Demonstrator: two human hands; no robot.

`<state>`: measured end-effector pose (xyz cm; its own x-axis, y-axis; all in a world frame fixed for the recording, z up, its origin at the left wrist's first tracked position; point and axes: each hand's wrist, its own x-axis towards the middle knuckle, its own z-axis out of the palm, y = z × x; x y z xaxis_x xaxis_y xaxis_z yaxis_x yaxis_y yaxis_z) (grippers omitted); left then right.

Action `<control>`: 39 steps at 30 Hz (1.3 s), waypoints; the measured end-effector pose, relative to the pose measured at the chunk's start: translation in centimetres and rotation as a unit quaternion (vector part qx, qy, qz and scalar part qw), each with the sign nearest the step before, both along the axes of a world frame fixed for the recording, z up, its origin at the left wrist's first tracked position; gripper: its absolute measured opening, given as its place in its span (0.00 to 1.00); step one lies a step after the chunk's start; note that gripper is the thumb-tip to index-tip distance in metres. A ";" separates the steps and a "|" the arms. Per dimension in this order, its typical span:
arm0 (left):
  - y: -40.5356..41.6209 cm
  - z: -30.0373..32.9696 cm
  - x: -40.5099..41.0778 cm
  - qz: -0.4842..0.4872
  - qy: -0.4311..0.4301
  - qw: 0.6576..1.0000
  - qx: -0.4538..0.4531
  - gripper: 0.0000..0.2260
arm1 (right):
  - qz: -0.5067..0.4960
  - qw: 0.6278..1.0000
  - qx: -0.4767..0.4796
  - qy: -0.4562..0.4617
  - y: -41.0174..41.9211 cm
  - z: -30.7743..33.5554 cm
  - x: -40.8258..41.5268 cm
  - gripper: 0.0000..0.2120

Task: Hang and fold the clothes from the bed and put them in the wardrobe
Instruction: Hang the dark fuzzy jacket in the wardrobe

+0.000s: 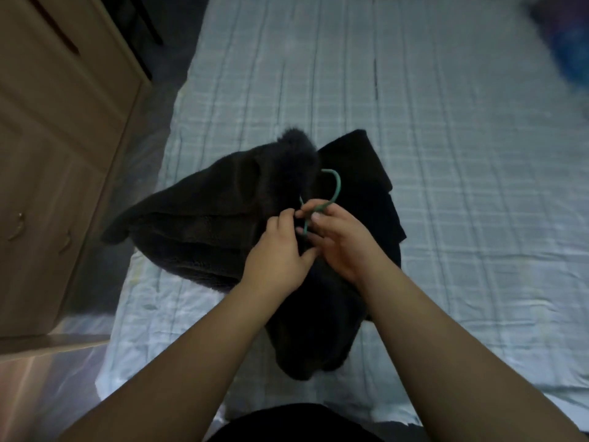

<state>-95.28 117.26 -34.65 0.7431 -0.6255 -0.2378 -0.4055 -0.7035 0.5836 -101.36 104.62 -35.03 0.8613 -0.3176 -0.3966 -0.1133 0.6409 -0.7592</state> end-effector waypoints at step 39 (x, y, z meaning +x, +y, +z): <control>-11.5 36.7 -6.5 -0.224 -0.364 0.904 -0.011 0.18 | -0.004 0.653 -0.749 -0.113 -16.2 30.6 -10.1 0.09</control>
